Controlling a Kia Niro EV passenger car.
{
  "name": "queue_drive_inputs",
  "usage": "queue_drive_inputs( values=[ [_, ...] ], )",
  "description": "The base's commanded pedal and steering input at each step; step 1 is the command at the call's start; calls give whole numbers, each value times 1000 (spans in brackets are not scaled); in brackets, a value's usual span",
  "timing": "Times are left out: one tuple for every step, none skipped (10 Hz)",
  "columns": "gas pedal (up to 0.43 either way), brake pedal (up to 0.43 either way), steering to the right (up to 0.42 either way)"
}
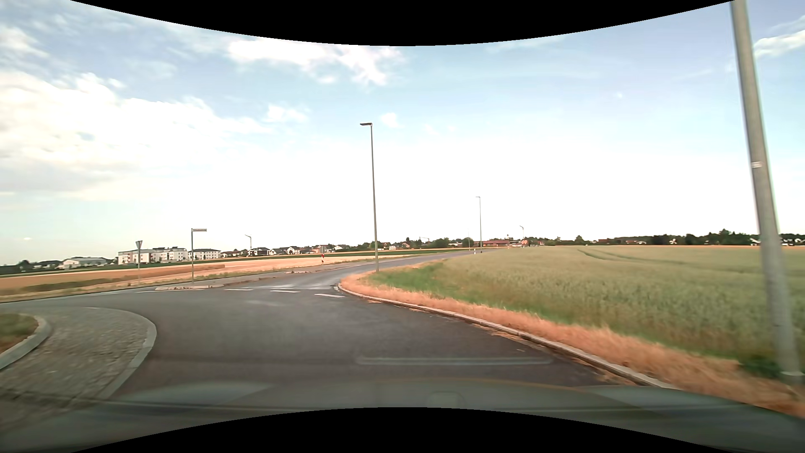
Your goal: Follow the waypoints while adhering to traffic rules and regulations
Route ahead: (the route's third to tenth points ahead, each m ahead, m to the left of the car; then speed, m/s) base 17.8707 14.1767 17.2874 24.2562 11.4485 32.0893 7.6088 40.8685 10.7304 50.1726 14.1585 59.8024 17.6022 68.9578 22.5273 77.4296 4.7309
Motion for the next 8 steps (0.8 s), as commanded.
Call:
queue_drive_inputs(
  values=[
    [79, 0, -244],
    [87, 0, -241],
    [98, 0, -240],
    [98, 0, -240],
    [98, 0, -240],
    [110, 0, -240],
    [110, 0, -240],
    [110, 0, -241]
  ],
)
